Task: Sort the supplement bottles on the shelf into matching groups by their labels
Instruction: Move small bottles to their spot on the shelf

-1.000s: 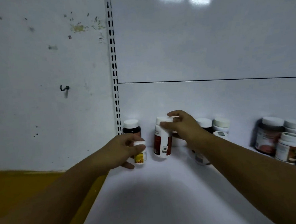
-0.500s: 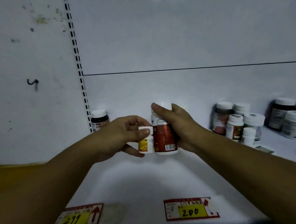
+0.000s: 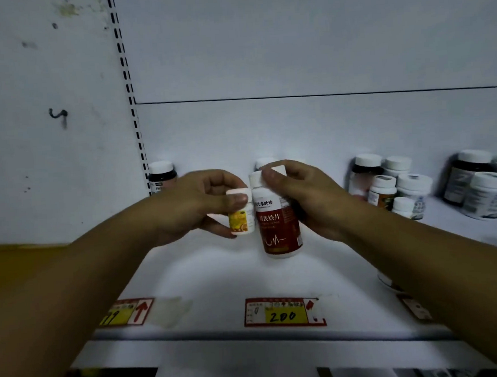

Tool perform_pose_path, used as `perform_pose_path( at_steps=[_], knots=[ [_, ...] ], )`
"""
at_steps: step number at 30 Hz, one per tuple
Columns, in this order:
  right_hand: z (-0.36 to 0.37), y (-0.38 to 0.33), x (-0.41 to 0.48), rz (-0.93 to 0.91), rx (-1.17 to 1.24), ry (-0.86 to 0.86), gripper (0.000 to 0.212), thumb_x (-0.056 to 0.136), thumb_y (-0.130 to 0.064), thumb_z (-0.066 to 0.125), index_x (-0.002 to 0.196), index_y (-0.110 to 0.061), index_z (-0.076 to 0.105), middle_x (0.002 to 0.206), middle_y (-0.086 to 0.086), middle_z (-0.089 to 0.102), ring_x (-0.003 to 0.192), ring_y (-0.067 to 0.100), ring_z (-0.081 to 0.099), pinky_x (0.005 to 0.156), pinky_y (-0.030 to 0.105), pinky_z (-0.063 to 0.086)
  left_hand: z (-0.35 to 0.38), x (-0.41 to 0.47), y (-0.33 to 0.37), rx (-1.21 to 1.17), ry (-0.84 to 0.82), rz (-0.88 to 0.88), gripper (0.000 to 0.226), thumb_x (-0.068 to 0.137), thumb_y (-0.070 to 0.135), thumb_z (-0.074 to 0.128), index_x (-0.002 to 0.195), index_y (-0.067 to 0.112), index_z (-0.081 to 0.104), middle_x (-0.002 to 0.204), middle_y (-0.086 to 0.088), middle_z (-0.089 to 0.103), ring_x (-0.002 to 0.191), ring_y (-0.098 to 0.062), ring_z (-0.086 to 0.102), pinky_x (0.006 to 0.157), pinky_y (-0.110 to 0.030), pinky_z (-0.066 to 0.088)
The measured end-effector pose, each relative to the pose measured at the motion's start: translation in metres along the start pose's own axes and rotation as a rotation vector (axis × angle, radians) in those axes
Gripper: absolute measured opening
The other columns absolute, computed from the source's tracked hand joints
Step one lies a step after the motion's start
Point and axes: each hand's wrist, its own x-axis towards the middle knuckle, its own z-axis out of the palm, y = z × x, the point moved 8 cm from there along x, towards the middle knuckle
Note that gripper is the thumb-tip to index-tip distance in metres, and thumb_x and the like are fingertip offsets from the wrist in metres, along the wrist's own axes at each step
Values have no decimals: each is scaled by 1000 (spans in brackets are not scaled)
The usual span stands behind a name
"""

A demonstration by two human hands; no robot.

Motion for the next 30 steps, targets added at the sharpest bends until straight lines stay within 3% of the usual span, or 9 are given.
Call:
perform_pose_path(
  at_steps=[4,7,9,12,16,19,22,26,30],
  knots=[
    [-4,3,-5,17,-254,-87,36,64,-36,72,98,-27,67,100,-4,73,89,12,70,75,27,57,-20,-4,11,32,131,59,37,56,30,76,90,17,69,81,-2,77,72,-15,74,56,-25,57],
    [-3,9,-6,65,-301,-147,30,76,-20,70,106,-21,67,107,2,71,98,18,67,82,31,57,-22,-5,14,31,171,67,37,54,29,76,89,17,69,77,-1,76,69,-13,73,55,-24,57],
    [1,11,-8,79,-300,-192,27,77,-16,69,104,-21,67,105,0,71,94,14,68,75,25,57,-20,-4,12,39,173,55,40,53,31,76,89,18,68,77,0,76,70,-13,73,55,-24,57],
    [4,13,-12,98,-308,-250,23,78,-14,69,97,-25,68,101,-5,72,90,8,69,68,18,54,-20,-3,9,42,178,41,41,53,30,76,91,17,67,78,0,77,70,-13,73,55,-24,57],
    [6,13,-17,97,-371,-286,27,73,-22,72,98,-30,66,102,-11,71,92,4,67,71,17,54,-23,0,7,36,199,41,36,59,26,74,92,16,67,75,1,76,69,-12,73,58,-27,58],
    [2,-1,-12,38,-443,-212,61,59,-46,71,116,-29,60,115,-7,66,100,7,64,83,23,52,-26,4,8,17,220,50,38,58,26,74,93,15,66,77,1,76,72,-14,74,60,-29,59],
    [2,-27,9,-79,-538,-60,53,73,-36,72,122,-33,54,114,-9,64,96,8,64,72,17,52,-29,8,7,11,240,35,41,57,25,76,95,13,66,78,0,77,75,-17,74,62,-32,60],
    [32,-40,39,-119,-707,-113,37,77,-21,72,111,-31,61,103,-9,66,82,9,68,63,13,54,-47,8,1,2,311,19,44,57,29,76,96,12,66,80,-3,77,76,-18,74,62,-32,60],
    [56,-36,62,-68,-751,-178,26,73,-15,75,93,-28,63,96,-4,68,80,12,69,58,15,56,-74,6,-9,4,352,0,44,53,34,75,91,13,66,79,-4,76,73,-20,74,60,-31,59]
  ],
)
